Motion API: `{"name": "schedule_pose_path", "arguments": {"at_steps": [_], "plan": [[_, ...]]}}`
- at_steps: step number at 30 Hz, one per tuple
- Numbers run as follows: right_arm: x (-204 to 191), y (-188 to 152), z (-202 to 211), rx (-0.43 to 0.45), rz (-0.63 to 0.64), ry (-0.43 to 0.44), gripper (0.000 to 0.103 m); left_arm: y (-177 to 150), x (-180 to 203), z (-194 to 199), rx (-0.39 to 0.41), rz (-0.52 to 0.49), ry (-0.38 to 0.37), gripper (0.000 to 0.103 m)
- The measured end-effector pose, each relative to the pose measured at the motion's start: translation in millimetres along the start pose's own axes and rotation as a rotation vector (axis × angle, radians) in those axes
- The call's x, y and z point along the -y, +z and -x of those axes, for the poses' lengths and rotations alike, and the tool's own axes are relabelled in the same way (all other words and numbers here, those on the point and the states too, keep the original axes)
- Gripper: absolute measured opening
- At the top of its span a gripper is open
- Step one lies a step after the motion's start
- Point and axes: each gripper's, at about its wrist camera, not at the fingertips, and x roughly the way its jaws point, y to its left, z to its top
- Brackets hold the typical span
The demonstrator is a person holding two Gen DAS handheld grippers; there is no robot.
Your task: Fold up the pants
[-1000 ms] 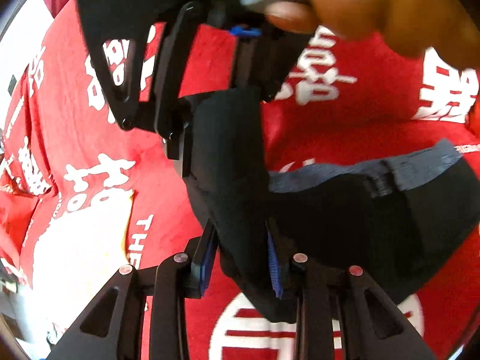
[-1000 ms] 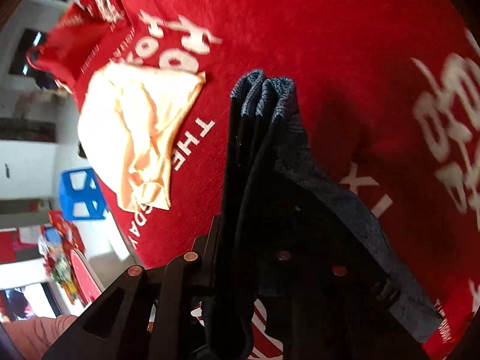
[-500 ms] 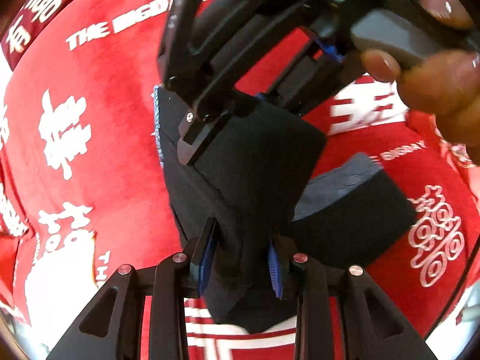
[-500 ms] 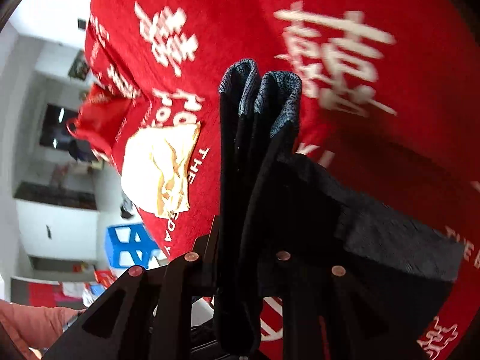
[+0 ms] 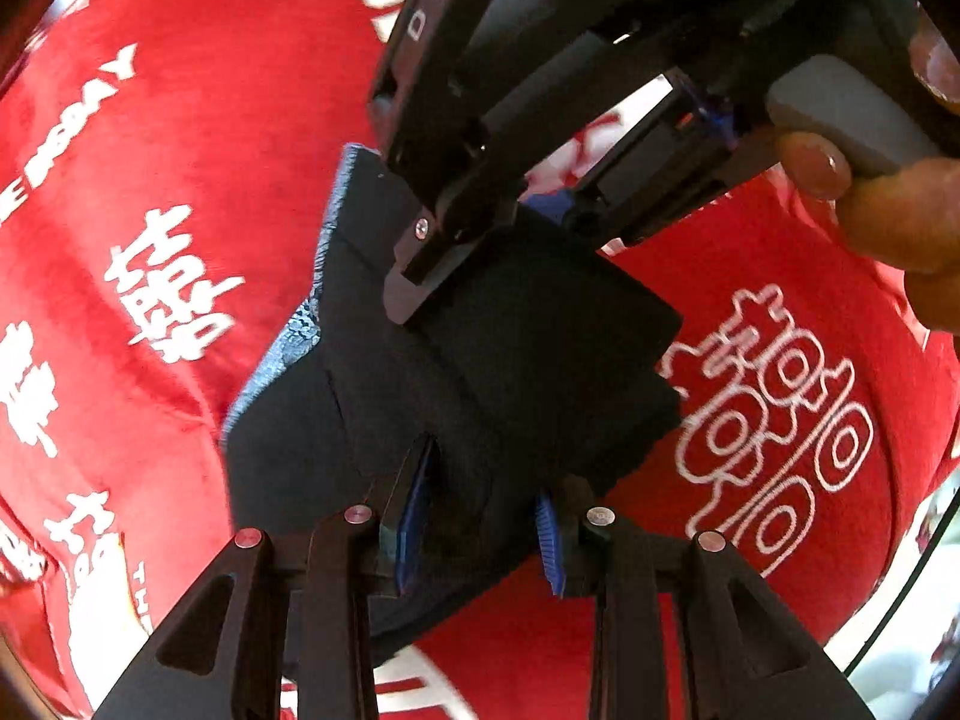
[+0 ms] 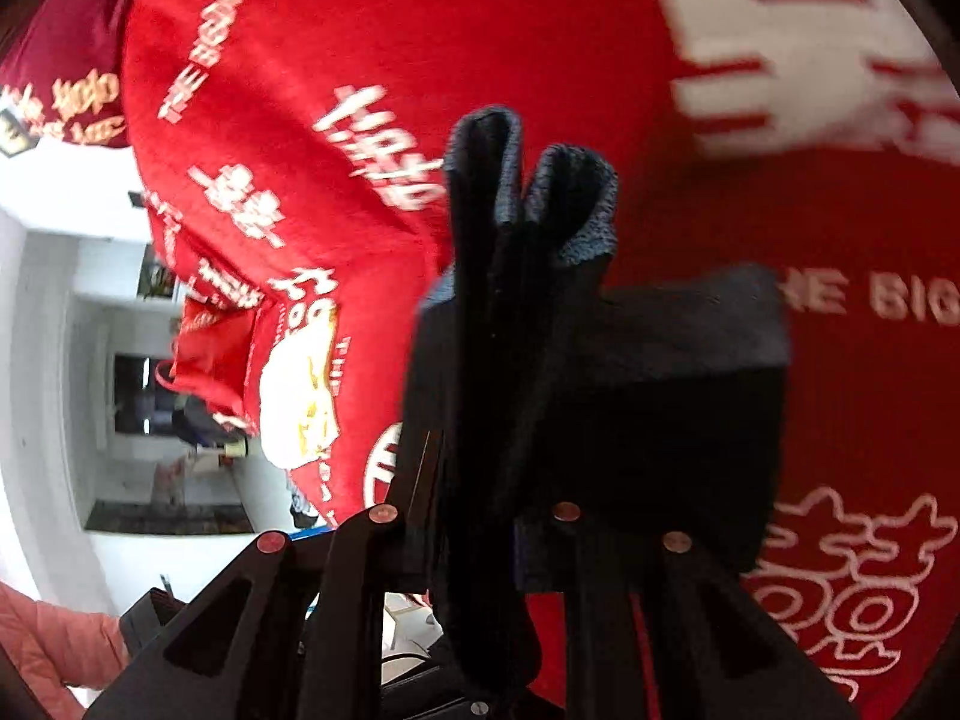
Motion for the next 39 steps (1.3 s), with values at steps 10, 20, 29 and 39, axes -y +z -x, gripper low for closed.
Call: {"name": "schedule_pose_path", "arguments": {"at_steps": [10,20,29,39], "plan": [[86.5,-8.6,-23.0,-0.011,-0.091,-0.026,0.021,-4.0,31.2,-45.8,-0.085,-0.039,0.008,0.034],[81.2,-24.2,-12.1,-0.002,-0.026,-0.166,0.030,-12.5,-7.9,-28.5,-0.169,0.135,-0.074,0.078],[66.3,-44.7,-5.3,-0.012,0.027,-0.372,0.055,-33.0,-102.1,-19.8,-0.232,0.452,-0.024,0.078],[57.8,-54.3,18.7,0.022,0.050,-0.508,0.040,-56.4,-175.6,-34.7,-0.265,0.693,0.056,0.078]]}}
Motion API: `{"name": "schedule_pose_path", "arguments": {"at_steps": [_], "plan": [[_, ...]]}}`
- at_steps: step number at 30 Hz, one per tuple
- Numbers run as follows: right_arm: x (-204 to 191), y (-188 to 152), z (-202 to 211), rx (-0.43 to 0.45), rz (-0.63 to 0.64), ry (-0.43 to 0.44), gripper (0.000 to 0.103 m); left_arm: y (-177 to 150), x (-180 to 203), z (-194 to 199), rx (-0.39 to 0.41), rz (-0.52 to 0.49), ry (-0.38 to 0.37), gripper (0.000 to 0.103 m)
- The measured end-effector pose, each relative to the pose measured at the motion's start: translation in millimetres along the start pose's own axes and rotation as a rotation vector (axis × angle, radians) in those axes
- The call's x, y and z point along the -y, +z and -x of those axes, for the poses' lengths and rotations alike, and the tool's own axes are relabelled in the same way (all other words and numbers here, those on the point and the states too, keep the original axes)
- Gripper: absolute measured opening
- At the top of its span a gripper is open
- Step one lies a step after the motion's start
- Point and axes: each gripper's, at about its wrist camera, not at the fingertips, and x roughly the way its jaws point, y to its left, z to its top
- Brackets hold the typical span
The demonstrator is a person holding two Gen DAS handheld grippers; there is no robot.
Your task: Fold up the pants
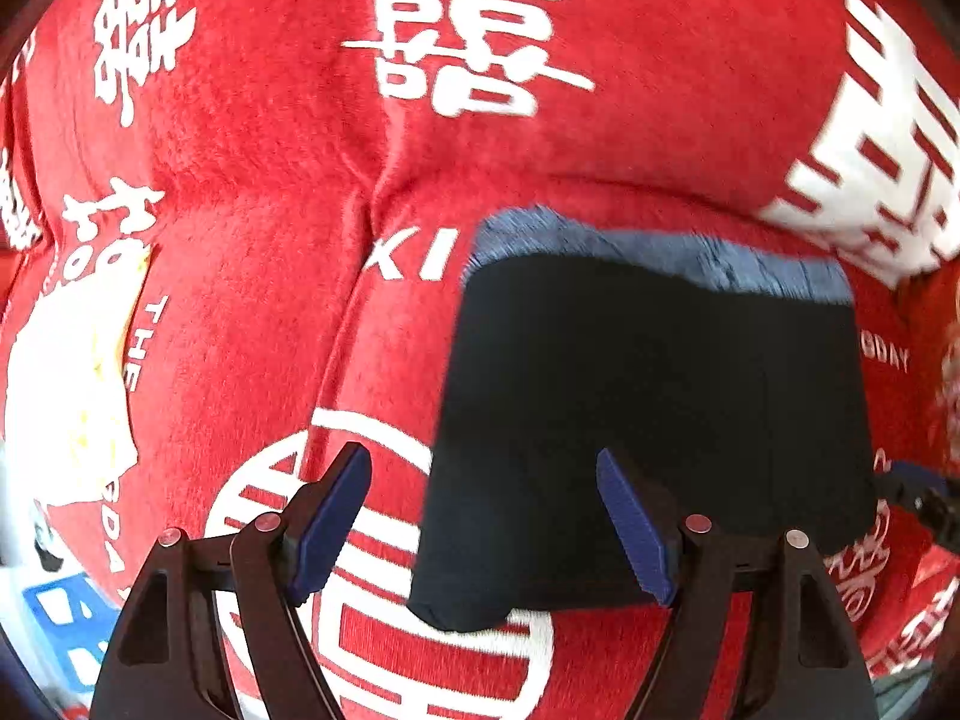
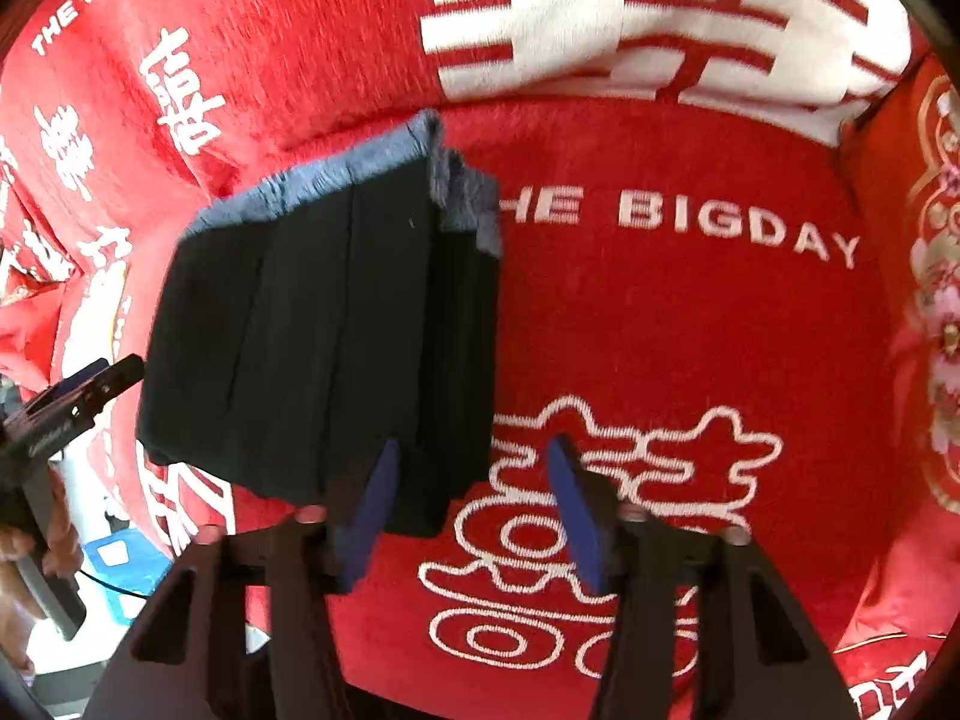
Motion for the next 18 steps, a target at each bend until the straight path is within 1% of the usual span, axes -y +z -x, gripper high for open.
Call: {"name": "schedule_pose_path", "arguments": {"at_steps": [2,3,6,8,10,12,14,15,16,18], "plan": [[-3.0,6.0,8.0,0.033,-0.004,0.025,0.034,13.8,-3.5,-4.6,0.014,0.017,-0.008,0.078],[-3.4,9.1,11.0,0.047,-0.003,0.035,0.033,21.5,-4.4,-7.5,0.018,0.021,-0.014,0.078],[-10.1,26.4,11.4,0.071,0.010,0.059,0.033,42.6,-3.9,-19.9,0.016,0.046,-0.027,0.078],[-18.9,35.9,7.0,0.075,0.005,0.090,0.033,47.5,-3.8,-28.7,0.003,0.060,-0.025,0.078],[-25.8,35.0,2.4,0.063,0.015,0.103,0.033,46.7,-4.0,-37.3,-0.017,0.060,-0.014,0.078],[-31.8,25.7,-7.2,0.030,0.038,0.082,0.033,39.5,-6.2,-48.4,-0.044,0.064,-0.009,0.078],[-34.7,15.0,-16.7,0.003,0.064,0.048,0.033,30.9,-8.9,-54.9,-0.056,0.073,-0.025,0.080],[-35.5,8.7,-22.2,-0.006,0.084,0.019,0.033,24.8,-9.7,-58.1,-0.061,0.074,-0.031,0.088],[-35.0,2.5,-27.4,-0.010,0.095,0.006,0.033,20.2,-9.5,-60.0,-0.062,0.071,-0.028,0.091],[-31.5,-4.2,-32.7,-0.009,0.077,0.010,0.034,11.7,-8.2,-62.8,-0.048,0.061,-0.033,0.092]]}}
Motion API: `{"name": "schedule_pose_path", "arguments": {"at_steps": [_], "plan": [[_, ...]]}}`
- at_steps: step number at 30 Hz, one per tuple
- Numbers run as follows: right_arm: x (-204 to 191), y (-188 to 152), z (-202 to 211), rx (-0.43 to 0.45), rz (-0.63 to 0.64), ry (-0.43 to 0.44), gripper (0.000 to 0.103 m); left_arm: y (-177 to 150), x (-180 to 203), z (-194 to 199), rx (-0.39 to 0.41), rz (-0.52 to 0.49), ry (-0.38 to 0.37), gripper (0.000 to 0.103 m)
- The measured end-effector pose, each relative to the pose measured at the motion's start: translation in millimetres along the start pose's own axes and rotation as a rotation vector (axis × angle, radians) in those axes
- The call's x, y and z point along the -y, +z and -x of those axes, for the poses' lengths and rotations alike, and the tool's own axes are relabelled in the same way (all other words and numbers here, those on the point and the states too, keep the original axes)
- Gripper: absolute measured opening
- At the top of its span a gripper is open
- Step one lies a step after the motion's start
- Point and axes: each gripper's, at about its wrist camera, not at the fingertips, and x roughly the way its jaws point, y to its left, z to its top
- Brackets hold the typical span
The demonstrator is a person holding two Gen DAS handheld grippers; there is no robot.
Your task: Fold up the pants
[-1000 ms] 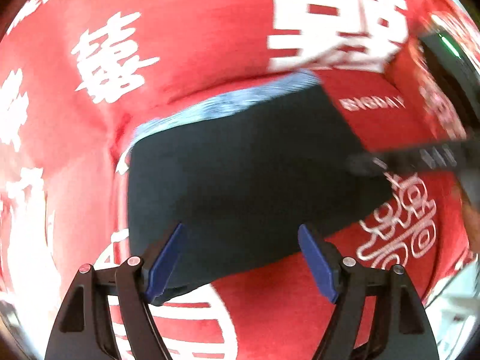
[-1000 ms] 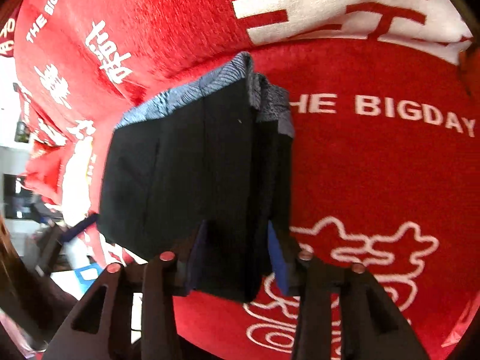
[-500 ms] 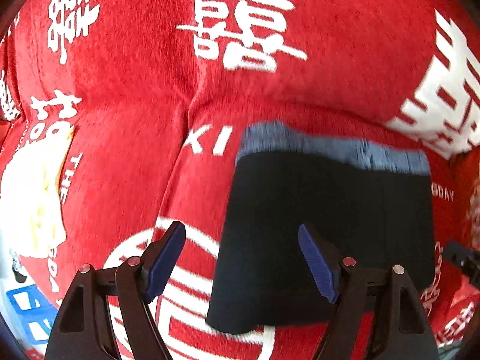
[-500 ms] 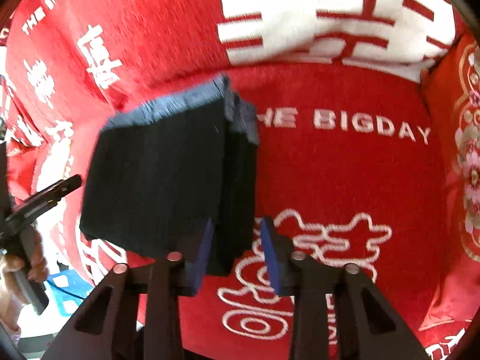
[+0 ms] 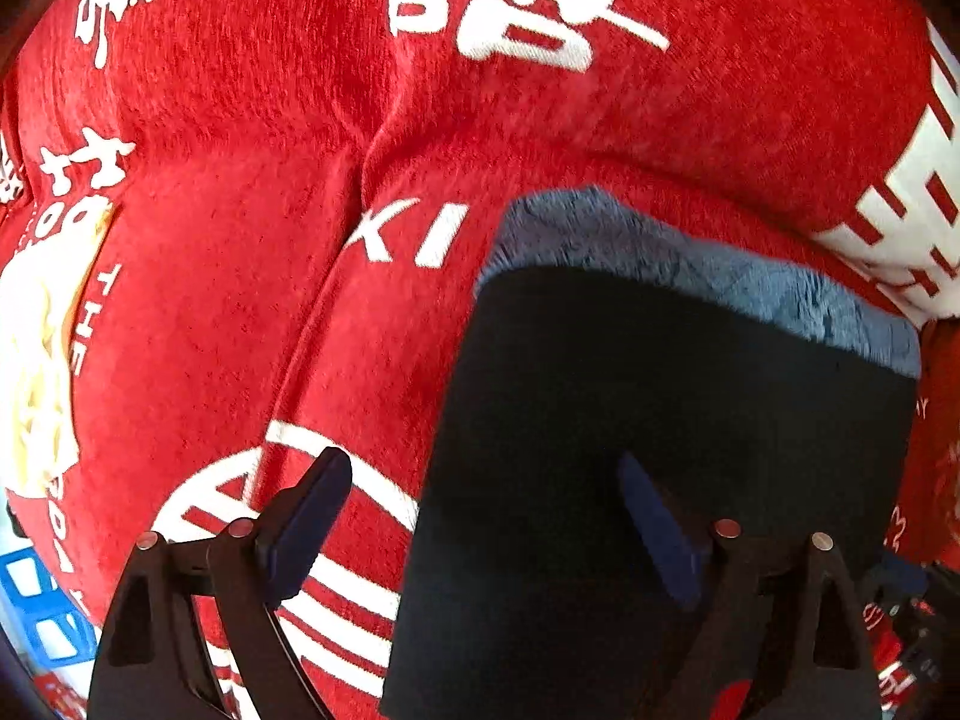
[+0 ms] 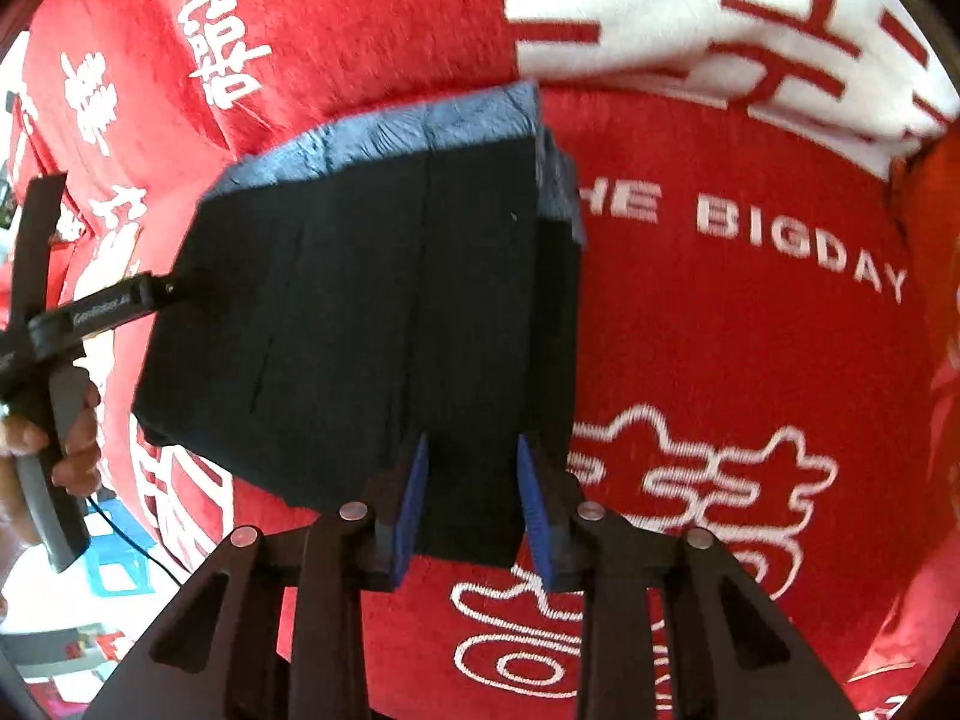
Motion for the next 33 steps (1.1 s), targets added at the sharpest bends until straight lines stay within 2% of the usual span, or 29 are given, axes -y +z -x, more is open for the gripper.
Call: {"name": "schedule_pose_path", "arguments": {"at_steps": [3,8,13,15,16,21,27,29,33], "plan": [[1.4,-0.6,-1.6,0.010,-0.015,-0.001,0.035,-4.8,0.9,-1.1,0.011,-0.001,0.016,0.097],[-1.9,-4.8,-2.8,0.030,0.029,-0.036,0.040,-3.6,-2.4,-2.3,-0.012,0.033,-0.001,0.097],[3.9,-1.5,5.0,0.015,-0.032,-0.010,0.042,-5.2,-1.3,1.0,-0.013,0.019,0.006,0.097],[8.0,-1.9,8.2,0.004,-0.057,-0.004,0.053,-5.3,-1.3,2.1,-0.018,0.025,0.003,0.097],[10.3,-2.4,9.3,0.001,-0.070,0.001,0.055,-5.5,-1.4,2.9,-0.019,0.027,0.002,0.097],[23.4,-4.8,13.3,-0.021,-0.104,0.010,0.060,-5.2,1.4,5.6,-0.021,0.021,0.018,0.097],[34.7,-7.7,13.5,-0.032,-0.140,0.031,0.062,-6.4,5.4,8.5,-0.016,-0.003,0.038,0.098],[36.4,-7.9,12.8,-0.033,-0.150,0.035,0.065,-6.4,5.8,8.7,-0.019,-0.006,0.044,0.102],[38.0,-8.7,13.3,-0.028,-0.155,0.044,0.071,-5.4,4.7,8.6,-0.028,-0.009,0.041,0.102]]}}
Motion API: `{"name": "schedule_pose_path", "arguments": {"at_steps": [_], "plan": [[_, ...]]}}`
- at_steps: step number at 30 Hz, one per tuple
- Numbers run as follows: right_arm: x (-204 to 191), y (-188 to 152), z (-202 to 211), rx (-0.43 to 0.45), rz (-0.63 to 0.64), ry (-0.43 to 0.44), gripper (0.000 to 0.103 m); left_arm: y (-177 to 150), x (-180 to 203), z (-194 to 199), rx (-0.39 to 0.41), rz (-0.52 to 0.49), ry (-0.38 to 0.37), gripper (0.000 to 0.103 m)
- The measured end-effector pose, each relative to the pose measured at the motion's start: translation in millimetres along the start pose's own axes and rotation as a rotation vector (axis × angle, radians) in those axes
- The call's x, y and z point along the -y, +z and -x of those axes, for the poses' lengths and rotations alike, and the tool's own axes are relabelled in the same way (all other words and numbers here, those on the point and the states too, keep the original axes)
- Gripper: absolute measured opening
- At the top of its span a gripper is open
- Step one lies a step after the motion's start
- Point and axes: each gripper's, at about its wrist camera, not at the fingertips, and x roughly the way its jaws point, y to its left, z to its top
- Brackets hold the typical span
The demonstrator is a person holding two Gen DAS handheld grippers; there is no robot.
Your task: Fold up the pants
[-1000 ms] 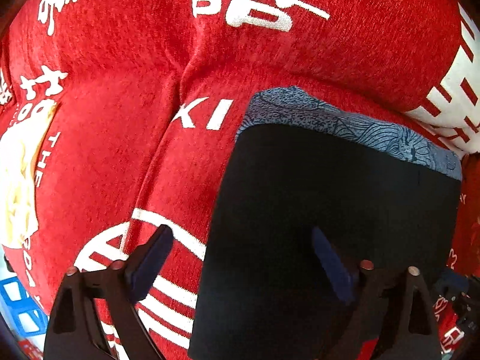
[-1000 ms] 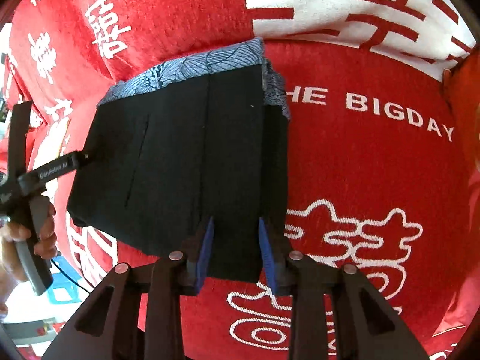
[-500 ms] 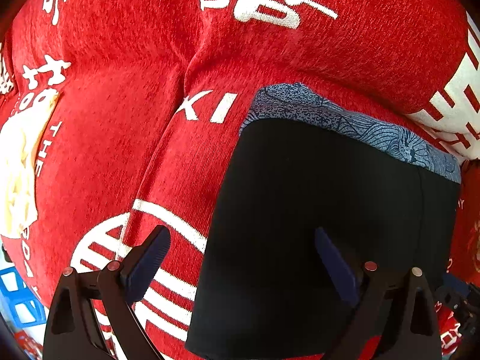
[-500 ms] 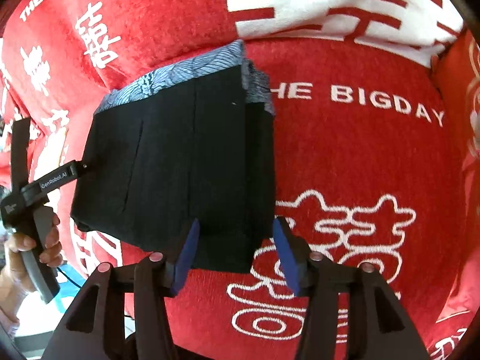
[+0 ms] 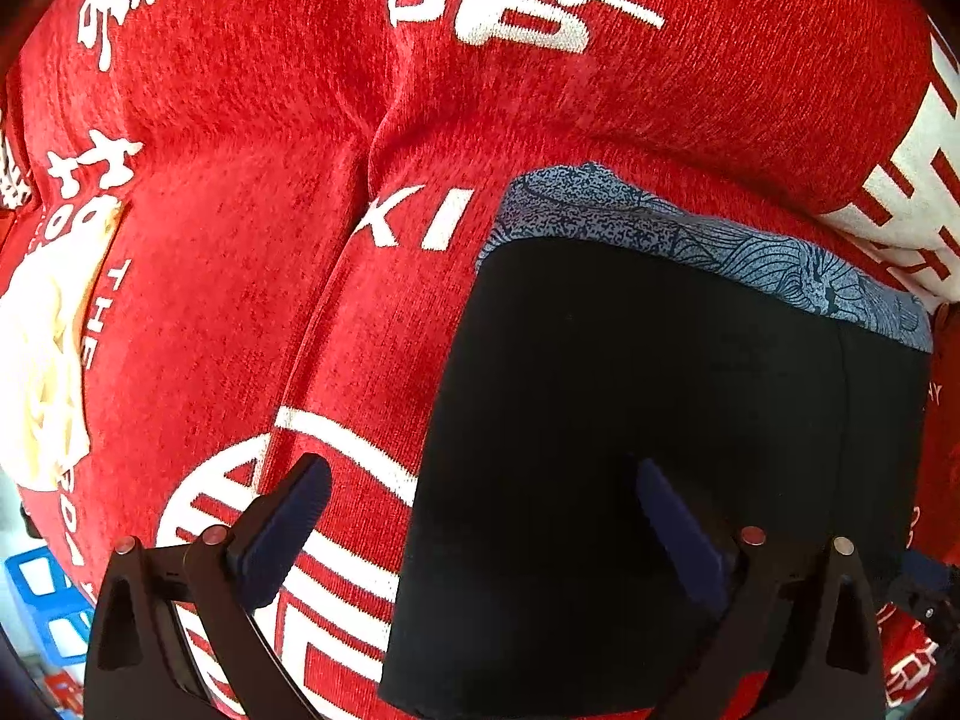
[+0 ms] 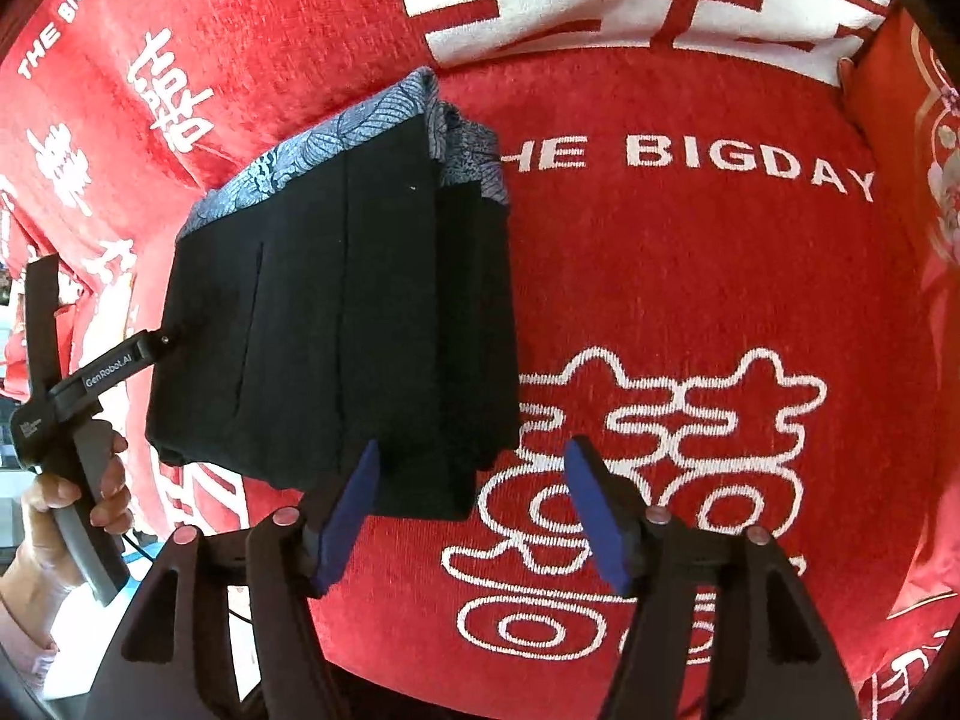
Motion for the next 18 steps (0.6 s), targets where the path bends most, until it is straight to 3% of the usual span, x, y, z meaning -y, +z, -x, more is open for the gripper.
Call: {"name": "schedule_pose_path", "arguments": {"at_steps": [5,11,18], "plan": [[7.2,3.8,4.4,0.014,-0.014,0.027,0.076,6.0,-0.2,0.6,-0.024,-0.026,-0.026,0.102],[33.0,17.9,2.0,0.029,-0.085,0.150,0.076,13.1,-3.2,7.5,-0.040,-0.105,-0.117,0.102],[52.8,37.8,-16.4,0.013,-0.107,0.290,0.076,32.0,-18.1,-3.6,-0.136,-0.145,-0.352,0.102]]}}
